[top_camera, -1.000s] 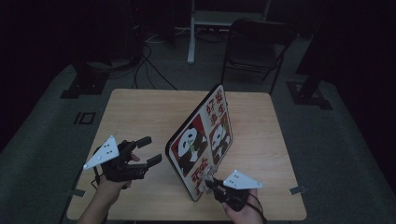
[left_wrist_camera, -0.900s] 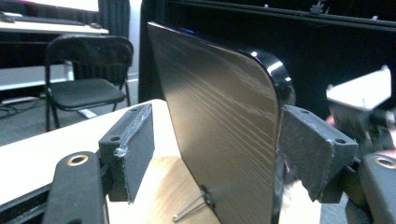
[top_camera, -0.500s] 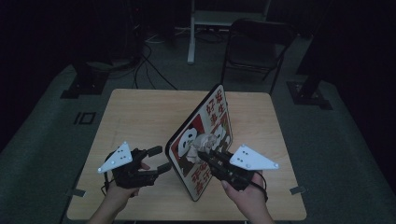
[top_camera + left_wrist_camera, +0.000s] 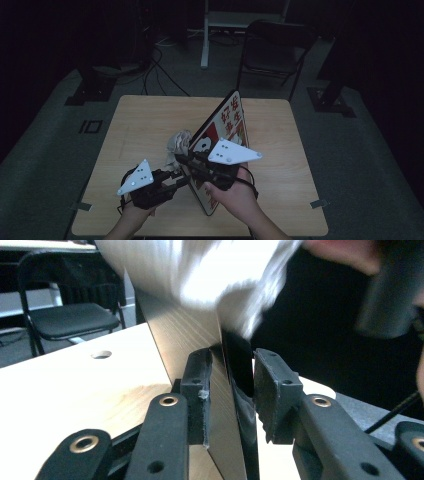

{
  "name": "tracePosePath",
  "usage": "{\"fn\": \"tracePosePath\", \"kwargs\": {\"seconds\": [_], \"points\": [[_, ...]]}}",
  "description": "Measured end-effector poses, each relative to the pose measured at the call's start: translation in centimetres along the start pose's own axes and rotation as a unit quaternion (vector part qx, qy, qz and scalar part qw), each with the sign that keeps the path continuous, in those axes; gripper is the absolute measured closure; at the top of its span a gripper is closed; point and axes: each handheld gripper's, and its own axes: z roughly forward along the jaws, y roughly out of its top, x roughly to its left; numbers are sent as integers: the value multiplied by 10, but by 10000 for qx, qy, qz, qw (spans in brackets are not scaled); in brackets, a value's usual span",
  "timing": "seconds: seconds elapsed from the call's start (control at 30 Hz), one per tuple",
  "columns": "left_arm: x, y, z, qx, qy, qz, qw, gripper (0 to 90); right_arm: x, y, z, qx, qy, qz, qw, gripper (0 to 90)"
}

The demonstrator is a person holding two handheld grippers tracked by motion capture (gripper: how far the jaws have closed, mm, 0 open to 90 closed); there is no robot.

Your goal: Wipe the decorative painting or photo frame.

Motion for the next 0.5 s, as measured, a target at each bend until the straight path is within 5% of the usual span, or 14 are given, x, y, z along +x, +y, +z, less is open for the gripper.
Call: {"fn": "tracePosePath", "kwargs": {"seconds": [0.07, 0.13, 0.5], "points": [[-1, 1, 0, 24, 41, 1, 10000, 702, -3, -2, 3, 85, -95, -48, 9999, 827], [0, 0, -1, 19, 39, -18, 10000, 711, -15, -6, 6, 35, 37, 321, 9995, 827], [1, 1, -1, 42, 14, -70, 10000, 717, -46, 0, 4, 37, -558, 279, 9980, 831]]}}
